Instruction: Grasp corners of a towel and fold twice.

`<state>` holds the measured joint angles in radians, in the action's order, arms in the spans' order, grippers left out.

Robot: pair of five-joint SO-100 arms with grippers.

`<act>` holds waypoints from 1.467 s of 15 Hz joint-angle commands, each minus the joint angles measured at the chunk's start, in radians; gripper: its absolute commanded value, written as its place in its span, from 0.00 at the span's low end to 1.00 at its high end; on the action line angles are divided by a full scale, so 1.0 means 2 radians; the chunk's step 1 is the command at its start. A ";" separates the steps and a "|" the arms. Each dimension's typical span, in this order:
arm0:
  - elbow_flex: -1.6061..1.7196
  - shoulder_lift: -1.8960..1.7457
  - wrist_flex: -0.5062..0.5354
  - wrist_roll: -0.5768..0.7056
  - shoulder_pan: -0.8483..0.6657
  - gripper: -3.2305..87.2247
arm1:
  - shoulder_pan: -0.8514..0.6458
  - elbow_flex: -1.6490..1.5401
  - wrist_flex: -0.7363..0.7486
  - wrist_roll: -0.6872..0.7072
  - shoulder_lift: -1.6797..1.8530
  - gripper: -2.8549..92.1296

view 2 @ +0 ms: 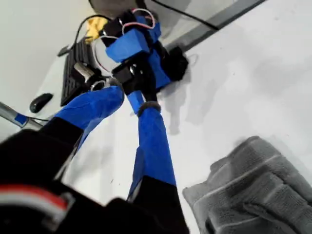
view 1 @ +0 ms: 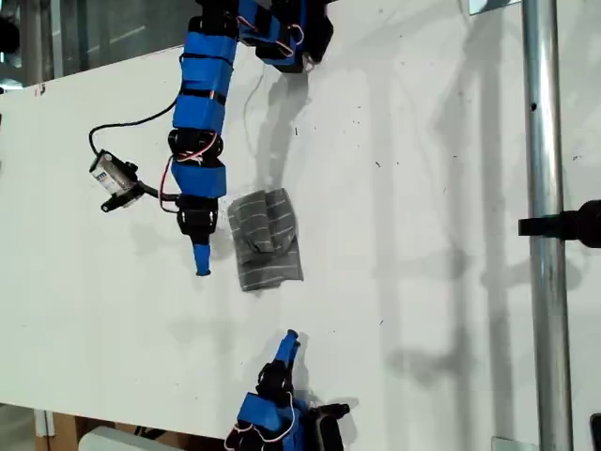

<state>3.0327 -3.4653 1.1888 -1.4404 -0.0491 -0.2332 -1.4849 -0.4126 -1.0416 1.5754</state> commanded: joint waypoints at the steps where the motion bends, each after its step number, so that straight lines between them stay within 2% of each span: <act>1: 0.014 -0.003 -0.010 0.001 -0.012 0.16 | -0.021 -0.082 -0.094 0.001 0.100 0.06; 2: 0.028 -0.003 -0.010 0.002 -0.012 0.16 | -0.031 -0.157 -0.127 0.000 0.144 0.03; 4: 0.041 -0.003 -0.003 0.001 -0.014 0.15 | -0.058 -0.321 -0.187 -0.005 0.239 0.03; 5: 0.042 -0.003 0.018 -0.002 -0.014 0.14 | -0.072 -0.409 -0.199 -0.020 0.289 0.03; 6: 0.043 -0.003 0.052 -0.032 -0.013 0.14 | -0.086 -0.495 -0.198 -0.034 0.345 0.03; 7: 0.043 -0.002 0.052 0.016 -0.006 0.13 | -0.096 -0.549 -0.206 -0.041 0.387 0.03; 8: 0.043 -0.002 0.052 0.101 -0.006 0.13 | -0.101 -0.572 -0.223 -0.057 0.400 0.03; 9: 0.043 -0.002 0.052 0.206 -0.005 0.13 | -0.106 -0.578 -0.229 -0.066 0.391 0.03; 10: 0.043 -0.002 0.051 0.232 -0.003 0.13 | -0.111 -0.581 -0.231 -0.087 0.370 0.03; 12: 0.043 -0.002 0.051 0.231 -0.005 0.13 | -0.125 -0.571 -0.241 -0.180 0.306 0.03; 13: 0.043 -0.002 0.051 0.231 -0.005 0.13 | -0.119 -0.562 -0.248 -0.210 0.283 0.07; 15: 0.043 -0.002 0.051 0.231 -0.005 0.13 | -0.087 -0.563 -0.232 -0.226 0.244 0.11; 16: 0.043 -0.002 0.051 0.231 -0.005 0.13 | -0.073 -0.541 -0.249 -0.239 0.199 0.18; 17: 0.043 -0.002 0.051 0.231 -0.005 0.13 | -0.076 -0.513 -0.261 -0.238 0.160 0.21; 22: 0.043 -0.002 0.051 0.231 -0.005 0.13 | -0.093 -0.510 -0.268 -0.229 0.150 0.16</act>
